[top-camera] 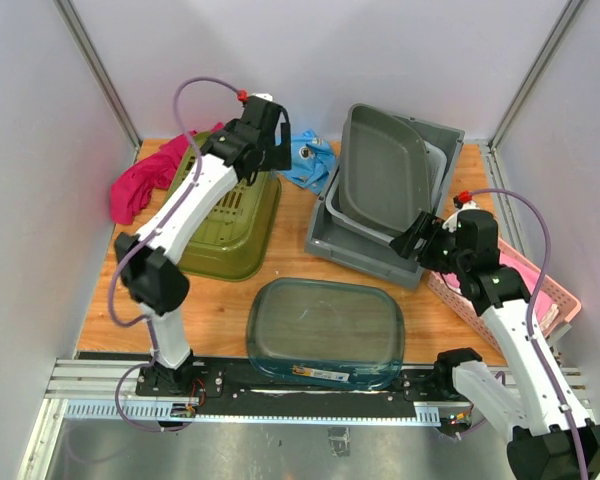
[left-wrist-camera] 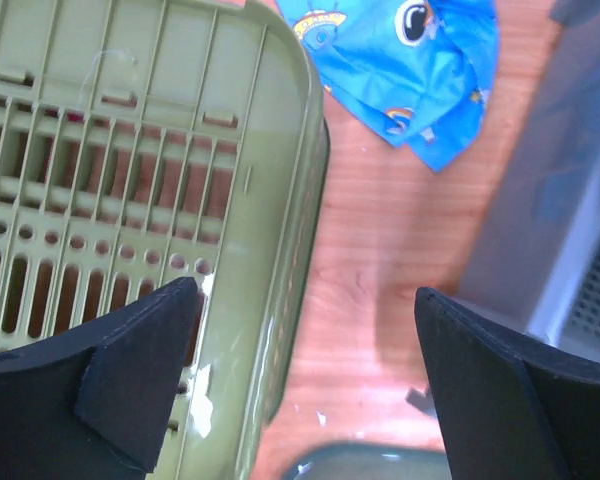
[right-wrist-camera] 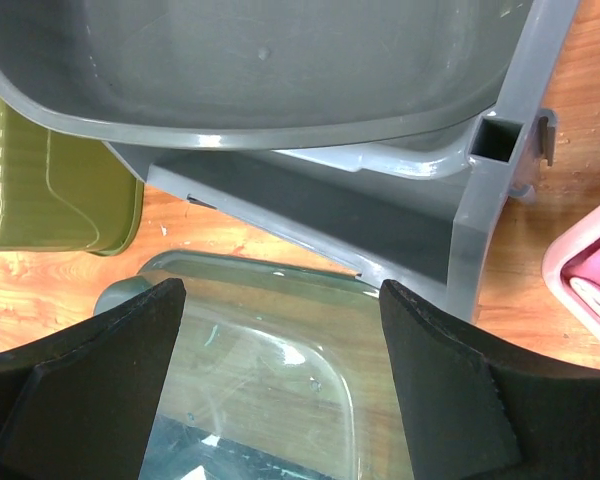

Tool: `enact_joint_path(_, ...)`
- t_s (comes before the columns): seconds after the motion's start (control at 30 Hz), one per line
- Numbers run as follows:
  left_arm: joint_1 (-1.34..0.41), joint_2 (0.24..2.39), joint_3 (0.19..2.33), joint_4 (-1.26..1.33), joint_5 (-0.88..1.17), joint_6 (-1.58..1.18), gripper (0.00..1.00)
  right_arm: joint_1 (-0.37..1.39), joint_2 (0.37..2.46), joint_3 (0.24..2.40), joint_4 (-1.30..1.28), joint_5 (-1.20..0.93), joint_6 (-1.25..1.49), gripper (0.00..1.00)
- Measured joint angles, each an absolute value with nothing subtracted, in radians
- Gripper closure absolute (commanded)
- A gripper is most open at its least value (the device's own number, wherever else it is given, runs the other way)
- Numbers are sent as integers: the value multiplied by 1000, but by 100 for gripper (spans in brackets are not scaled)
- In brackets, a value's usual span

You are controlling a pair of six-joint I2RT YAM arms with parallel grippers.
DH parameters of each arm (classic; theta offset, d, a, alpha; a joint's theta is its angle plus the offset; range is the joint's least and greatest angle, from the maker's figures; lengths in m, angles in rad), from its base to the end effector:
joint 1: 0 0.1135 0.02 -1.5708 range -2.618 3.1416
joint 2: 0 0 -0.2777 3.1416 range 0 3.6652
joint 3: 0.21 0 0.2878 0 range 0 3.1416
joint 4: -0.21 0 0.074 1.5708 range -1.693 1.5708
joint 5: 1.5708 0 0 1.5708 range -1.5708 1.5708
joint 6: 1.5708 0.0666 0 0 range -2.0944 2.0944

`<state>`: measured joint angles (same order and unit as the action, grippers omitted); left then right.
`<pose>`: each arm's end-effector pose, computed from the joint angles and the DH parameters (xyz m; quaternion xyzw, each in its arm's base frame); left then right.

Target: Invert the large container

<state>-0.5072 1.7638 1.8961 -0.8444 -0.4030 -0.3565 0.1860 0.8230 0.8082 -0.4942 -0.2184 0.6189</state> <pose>0.4032 -0.1942 0.3943 -0.0160 0.8946 -0.0054 0.4466 0.2282 0.0576 0.3052 0.1302 0.8491 0.2836 0.4263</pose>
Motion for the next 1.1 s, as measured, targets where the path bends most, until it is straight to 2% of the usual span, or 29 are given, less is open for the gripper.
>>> enact_joint_path(0.3, -398, 2207, 2451, -849, -392, -264, 1, 186, 754, 808, -529, -212, 614, 19)
enact_joint_path(0.4, -358, 2265, 2504, -795, -346, -250, 1, 186, 728, 807, -549, -208, 612, 19)
enact_joint_path(0.77, -266, 2410, 2409, -595, -152, -210, 3, 186, 711, 807, -623, -158, 599, 18)
enact_joint_path(0.83, -266, 2376, 2347, -569, -139, -207, 4, 186, 711, 807, -628, -150, 598, 18)
enact_joint_path(1.1, -273, 2042, 1848, -519, -131, -248, 7, 186, 713, 807, -628, -141, 596, 18)
